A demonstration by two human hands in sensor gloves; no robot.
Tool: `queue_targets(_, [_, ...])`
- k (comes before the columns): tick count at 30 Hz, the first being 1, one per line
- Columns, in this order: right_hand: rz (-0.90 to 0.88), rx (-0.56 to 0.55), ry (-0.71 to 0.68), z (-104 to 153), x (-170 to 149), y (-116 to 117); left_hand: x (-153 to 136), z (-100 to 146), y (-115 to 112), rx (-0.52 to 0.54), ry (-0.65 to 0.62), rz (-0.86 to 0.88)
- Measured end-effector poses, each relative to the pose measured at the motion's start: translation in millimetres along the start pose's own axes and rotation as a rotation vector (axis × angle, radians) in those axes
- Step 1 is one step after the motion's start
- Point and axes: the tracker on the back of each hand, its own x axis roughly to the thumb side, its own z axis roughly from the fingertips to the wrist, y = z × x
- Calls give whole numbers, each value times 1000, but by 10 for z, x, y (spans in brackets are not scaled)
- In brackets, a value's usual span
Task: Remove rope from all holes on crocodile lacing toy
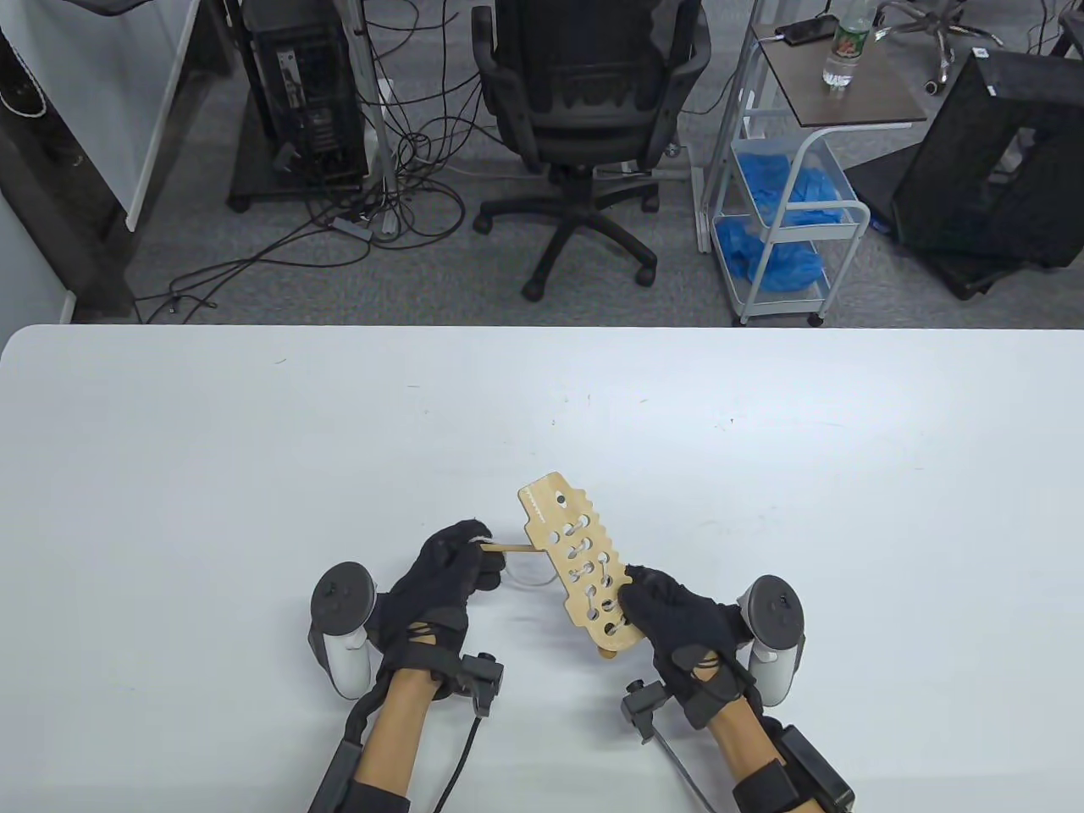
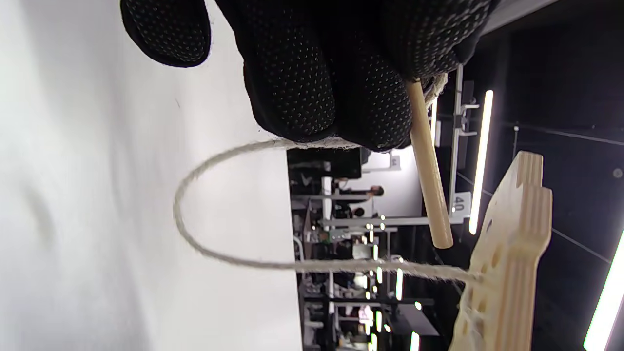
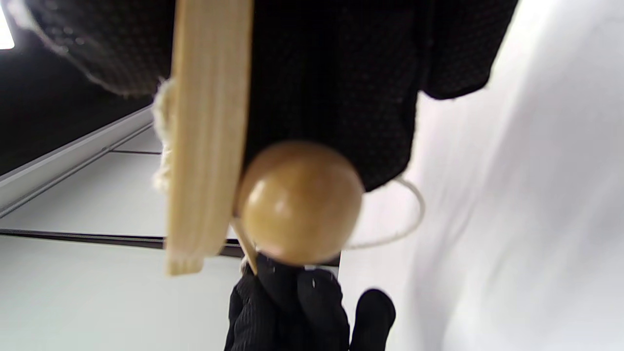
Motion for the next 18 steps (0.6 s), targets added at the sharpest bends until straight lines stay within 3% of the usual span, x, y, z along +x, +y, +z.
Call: queue_targets(18, [15, 132, -48, 4, 43, 145, -6, -33, -141, -189, -2, 142])
